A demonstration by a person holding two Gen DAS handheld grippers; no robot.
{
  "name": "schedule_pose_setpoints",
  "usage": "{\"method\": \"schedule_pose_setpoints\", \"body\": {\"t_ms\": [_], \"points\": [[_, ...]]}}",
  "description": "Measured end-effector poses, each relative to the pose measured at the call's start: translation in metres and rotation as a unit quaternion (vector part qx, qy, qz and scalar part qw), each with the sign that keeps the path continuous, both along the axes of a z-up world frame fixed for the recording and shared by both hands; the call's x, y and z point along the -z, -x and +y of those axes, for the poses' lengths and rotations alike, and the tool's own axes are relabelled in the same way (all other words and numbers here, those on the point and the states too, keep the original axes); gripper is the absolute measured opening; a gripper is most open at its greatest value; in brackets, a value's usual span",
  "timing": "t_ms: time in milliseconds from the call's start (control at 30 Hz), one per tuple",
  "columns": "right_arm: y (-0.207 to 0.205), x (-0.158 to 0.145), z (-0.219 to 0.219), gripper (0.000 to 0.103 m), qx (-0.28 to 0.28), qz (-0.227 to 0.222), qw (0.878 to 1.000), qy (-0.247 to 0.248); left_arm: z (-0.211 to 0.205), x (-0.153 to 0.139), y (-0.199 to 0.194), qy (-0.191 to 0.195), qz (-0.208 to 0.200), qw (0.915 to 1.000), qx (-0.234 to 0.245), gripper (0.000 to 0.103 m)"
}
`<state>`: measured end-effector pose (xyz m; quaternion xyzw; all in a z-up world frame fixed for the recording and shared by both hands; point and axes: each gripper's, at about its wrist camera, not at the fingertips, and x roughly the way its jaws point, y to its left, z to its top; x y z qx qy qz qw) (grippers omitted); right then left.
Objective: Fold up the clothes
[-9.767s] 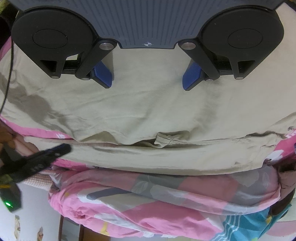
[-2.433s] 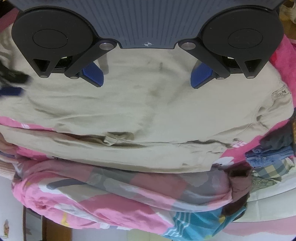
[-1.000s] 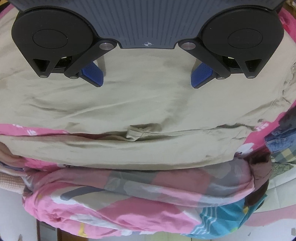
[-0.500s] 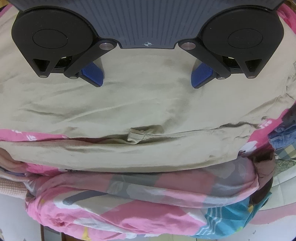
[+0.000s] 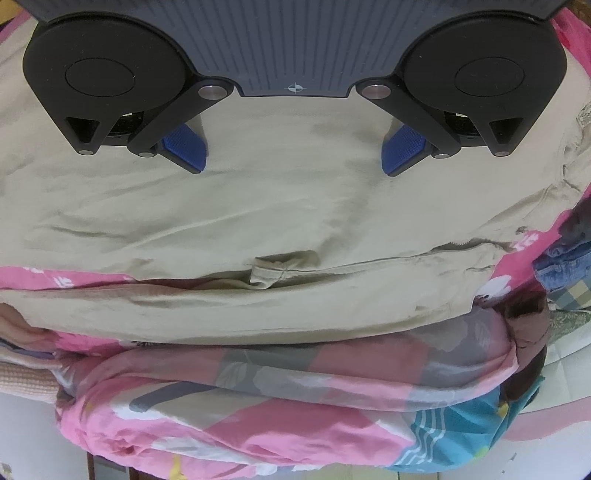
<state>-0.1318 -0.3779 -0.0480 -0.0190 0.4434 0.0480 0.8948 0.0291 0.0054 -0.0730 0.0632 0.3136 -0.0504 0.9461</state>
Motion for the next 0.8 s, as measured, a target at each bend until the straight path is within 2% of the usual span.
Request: {"method": "schedule_pose_setpoints", "body": {"t_ms": [67, 167, 233, 333, 400, 500, 567, 600, 700, 733, 800], "points": [[-0.018, -0.001, 0.013, 0.043, 0.005, -0.029, 0.999, -0.013, 0.0, -0.001, 0.002, -0.001, -0.001, 1.0, -0.001, 0.102], [-0.037, 0.017, 0.039, 0.044, -0.011, -0.032, 0.999, -0.005, 0.003, -0.002, 0.004, -0.005, -0.004, 1.0, 0.003, 0.102], [-0.022, 0.025, 0.056, 0.045, -0.046, -0.04, 0.998, 0.026, 0.005, -0.001, 0.004, -0.011, -0.004, 0.9999, 0.009, 0.102], [0.004, 0.025, 0.061, 0.049, -0.114, 0.019, 0.993, -0.008, 0.01, 0.0, 0.003, -0.014, -0.004, 0.9998, 0.015, 0.102], [0.011, 0.02, 0.07, 0.049, -0.135, 0.031, 0.99, -0.004, 0.012, -0.001, 0.004, -0.018, -0.005, 0.9997, 0.015, 0.102], [-0.007, 0.008, 0.081, 0.049, -0.119, -0.02, 0.993, 0.006, 0.014, -0.002, 0.01, -0.025, -0.007, 0.9996, 0.008, 0.102], [-0.028, 0.01, 0.09, 0.05, -0.104, -0.056, 0.993, -0.001, 0.019, -0.002, 0.017, -0.032, -0.007, 0.9995, -0.002, 0.102], [-0.032, 0.014, 0.098, 0.05, -0.11, -0.059, 0.992, 0.003, 0.023, -0.001, 0.022, -0.035, -0.006, 0.9993, -0.008, 0.103], [-0.028, 0.034, 0.126, 0.052, -0.153, -0.042, 0.987, 0.027, 0.042, 0.0, 0.035, -0.028, -0.001, 0.9991, -0.033, 0.103], [-0.02, 0.037, 0.136, 0.052, -0.181, -0.031, 0.982, 0.034, 0.048, 0.001, 0.038, -0.023, 0.001, 0.999, -0.039, 0.103], [-0.003, 0.037, 0.151, 0.049, -0.25, 0.007, 0.968, 0.014, 0.058, 0.0, 0.044, -0.018, 0.001, 0.9987, -0.048, 0.103]]}}
